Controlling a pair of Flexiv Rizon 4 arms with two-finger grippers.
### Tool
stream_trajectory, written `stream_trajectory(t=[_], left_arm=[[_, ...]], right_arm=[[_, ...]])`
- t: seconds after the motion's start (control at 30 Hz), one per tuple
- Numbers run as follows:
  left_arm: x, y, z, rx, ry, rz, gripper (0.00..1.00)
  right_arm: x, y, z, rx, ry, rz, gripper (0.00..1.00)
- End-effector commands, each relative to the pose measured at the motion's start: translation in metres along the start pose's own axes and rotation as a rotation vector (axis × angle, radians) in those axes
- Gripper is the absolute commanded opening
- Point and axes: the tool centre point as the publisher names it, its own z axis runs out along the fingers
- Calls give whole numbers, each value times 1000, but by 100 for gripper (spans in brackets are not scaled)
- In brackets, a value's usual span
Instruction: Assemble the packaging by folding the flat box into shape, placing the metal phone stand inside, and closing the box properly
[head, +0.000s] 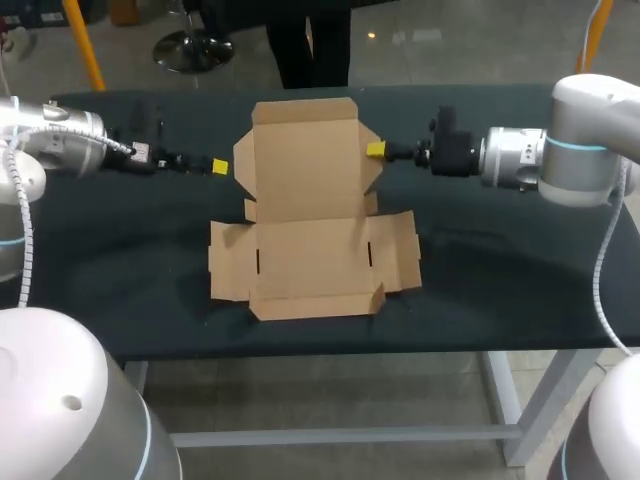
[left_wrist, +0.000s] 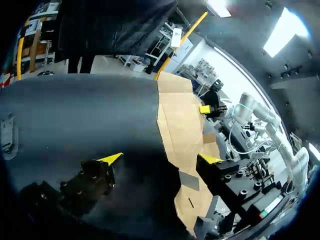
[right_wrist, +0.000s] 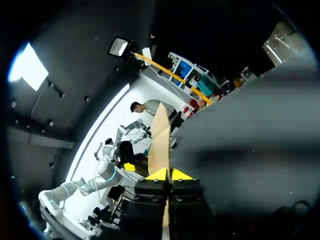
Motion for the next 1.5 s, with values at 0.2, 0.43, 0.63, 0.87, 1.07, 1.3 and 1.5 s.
stream_trajectory(t=[0.2,0.43,0.63,0.87,1.07,1.3,1.5], left_arm=[[-6,-10,10,90,75,69,100],[-3,-23,23,91,139,132,100],[-3,-32,34,93,193,179,100],[0,-41,46,91,241,215,72],[1,-45,57,110,305,234,64],[6,-53,70,112,375,255,48],[10,-58,84,111,435,259,45]], right_arm=[[0,5,-1,-42,45,-40,0],[1,9,1,-55,70,-63,0],[1,13,4,-59,88,-73,0],[0,17,5,-76,115,-89,0],[0,22,9,-78,135,-104,0],[2,27,13,-79,149,-117,0],[2,31,17,-88,147,-122,0]])
